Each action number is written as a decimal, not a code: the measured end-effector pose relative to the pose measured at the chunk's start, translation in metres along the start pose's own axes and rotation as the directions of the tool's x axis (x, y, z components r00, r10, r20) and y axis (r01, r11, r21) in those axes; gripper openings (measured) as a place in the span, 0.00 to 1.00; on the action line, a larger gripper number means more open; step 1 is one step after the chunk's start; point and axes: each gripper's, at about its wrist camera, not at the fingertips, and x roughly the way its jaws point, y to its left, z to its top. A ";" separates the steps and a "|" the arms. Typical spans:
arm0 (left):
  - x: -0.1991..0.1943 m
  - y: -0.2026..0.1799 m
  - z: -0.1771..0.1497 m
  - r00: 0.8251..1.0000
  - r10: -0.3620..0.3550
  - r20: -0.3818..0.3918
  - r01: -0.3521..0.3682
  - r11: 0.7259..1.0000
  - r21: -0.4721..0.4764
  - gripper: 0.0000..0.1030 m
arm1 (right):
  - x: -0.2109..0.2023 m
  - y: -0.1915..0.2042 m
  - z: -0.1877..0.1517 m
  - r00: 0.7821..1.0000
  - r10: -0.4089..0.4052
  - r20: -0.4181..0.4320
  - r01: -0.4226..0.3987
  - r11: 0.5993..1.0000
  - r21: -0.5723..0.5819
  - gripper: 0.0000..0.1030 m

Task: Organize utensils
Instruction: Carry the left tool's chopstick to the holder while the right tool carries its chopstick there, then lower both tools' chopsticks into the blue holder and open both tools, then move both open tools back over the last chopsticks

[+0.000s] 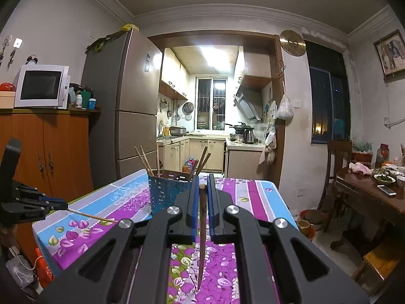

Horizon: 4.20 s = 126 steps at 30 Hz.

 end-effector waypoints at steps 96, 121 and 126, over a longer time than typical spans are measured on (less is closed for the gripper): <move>0.145 0.002 0.227 0.842 -0.088 0.531 0.117 0.993 -0.021 0.07 | 0.260 0.004 0.081 0.997 0.069 0.041 -0.075 0.982 0.174 0.05; -0.001 0.029 0.178 0.774 0.060 0.631 -0.045 0.998 -0.040 0.36 | 0.108 -0.069 0.114 0.991 -0.045 0.129 0.029 0.992 0.125 0.42; -0.036 0.001 0.118 0.833 0.051 0.550 -0.115 0.990 0.083 0.42 | 0.030 -0.098 0.089 0.989 -0.121 0.087 0.117 0.992 0.050 0.50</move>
